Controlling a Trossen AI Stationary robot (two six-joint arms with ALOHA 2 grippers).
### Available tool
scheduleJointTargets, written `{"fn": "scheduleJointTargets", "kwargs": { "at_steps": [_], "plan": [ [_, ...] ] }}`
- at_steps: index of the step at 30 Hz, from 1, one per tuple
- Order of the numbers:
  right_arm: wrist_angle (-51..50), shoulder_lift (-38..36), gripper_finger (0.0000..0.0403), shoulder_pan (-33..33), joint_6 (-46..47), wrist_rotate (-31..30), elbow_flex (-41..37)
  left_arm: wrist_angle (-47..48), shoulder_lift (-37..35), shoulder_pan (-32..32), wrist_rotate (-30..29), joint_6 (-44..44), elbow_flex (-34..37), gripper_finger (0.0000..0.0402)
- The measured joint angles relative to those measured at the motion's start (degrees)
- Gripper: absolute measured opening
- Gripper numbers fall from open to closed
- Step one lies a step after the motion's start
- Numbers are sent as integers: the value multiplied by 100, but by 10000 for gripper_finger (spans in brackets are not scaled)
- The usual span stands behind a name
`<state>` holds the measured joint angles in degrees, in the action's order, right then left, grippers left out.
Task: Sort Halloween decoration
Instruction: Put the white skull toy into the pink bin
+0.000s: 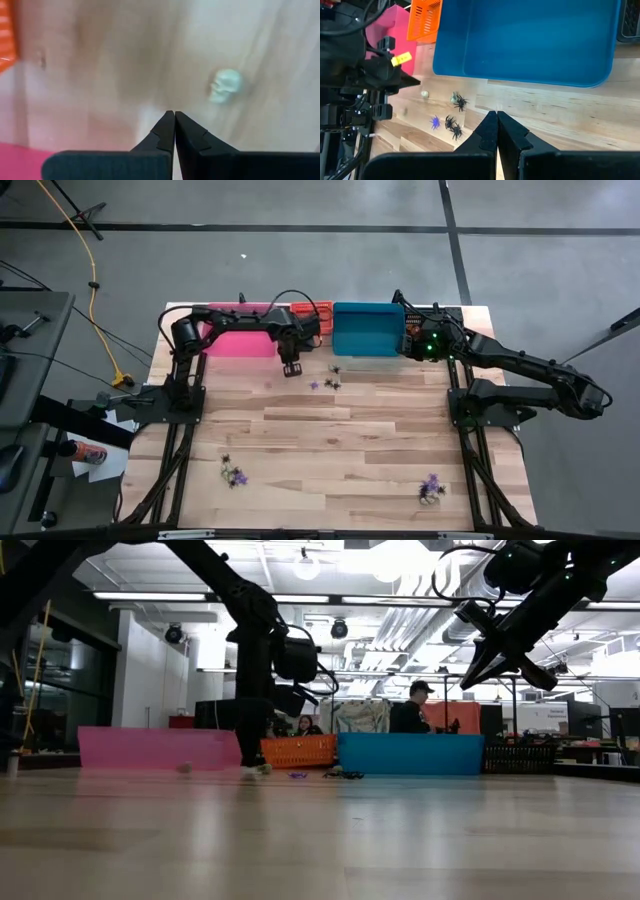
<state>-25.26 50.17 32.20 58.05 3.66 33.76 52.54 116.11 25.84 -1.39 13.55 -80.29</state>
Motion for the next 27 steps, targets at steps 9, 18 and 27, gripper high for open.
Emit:
{"fn": "scheduleJointTargets", "kwargs": {
  "at_steps": [9, 18, 27],
  "plan": [
    [368, 0, 0, 1, -1, 0, 0, -216, -544, -7, -397, -340, -2, 1],
    [715, 0, 0, 0, -152, -2, 0, -1820, -1760, 863, -521, -363, -44, 0],
    [695, 2, 0, 1, -219, -2, 2, -1968, -912, 1399, 220, -210, -10, 0]
  ]
}}
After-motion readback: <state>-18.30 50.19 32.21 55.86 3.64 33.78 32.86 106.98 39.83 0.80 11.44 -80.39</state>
